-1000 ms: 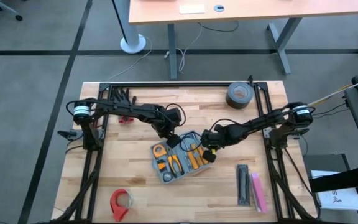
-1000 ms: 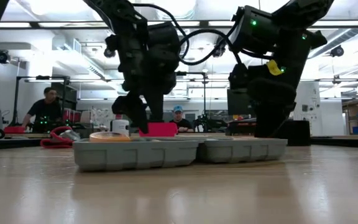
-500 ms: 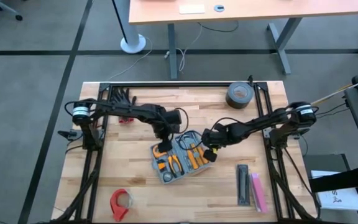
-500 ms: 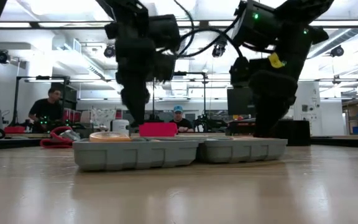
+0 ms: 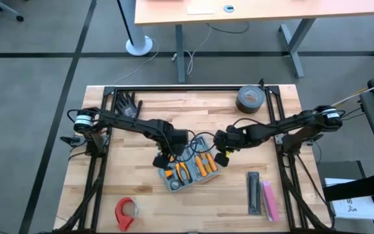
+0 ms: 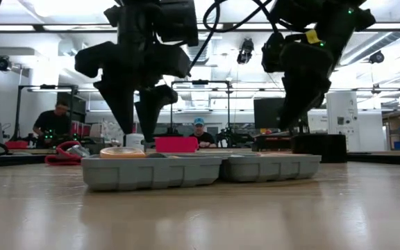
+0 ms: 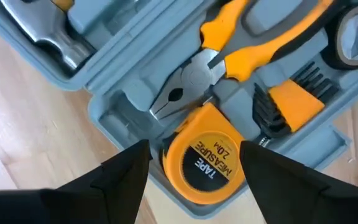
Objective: Prefit tool cases
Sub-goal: Remove the tape measure from the gray tool box
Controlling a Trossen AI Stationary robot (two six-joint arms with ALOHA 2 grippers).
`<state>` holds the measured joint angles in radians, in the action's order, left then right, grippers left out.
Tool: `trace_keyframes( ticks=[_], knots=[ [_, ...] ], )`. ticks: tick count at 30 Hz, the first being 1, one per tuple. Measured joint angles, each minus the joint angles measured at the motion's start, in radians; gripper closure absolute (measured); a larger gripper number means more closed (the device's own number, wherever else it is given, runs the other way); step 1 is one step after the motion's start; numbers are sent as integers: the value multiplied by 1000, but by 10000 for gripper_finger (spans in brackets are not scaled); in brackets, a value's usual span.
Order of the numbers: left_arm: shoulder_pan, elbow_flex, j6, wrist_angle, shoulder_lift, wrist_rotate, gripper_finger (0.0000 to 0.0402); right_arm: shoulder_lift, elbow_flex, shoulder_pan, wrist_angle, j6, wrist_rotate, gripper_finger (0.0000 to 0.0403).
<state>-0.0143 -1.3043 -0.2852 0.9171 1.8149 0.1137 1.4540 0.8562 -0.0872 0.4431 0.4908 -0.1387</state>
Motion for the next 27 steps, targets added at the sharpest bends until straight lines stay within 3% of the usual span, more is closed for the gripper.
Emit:
trace_keyframes(
  ticks=[15, 27],
  knots=[
    [-11, 6, 172, 55, 0, 1, 154, 5, -1, -54, -63, 16, 8, 403],
    [-13, 7, 202, 81, 1, 1, 159, 5, -1, -128, -25, 53, 11, 403]
  ],
)
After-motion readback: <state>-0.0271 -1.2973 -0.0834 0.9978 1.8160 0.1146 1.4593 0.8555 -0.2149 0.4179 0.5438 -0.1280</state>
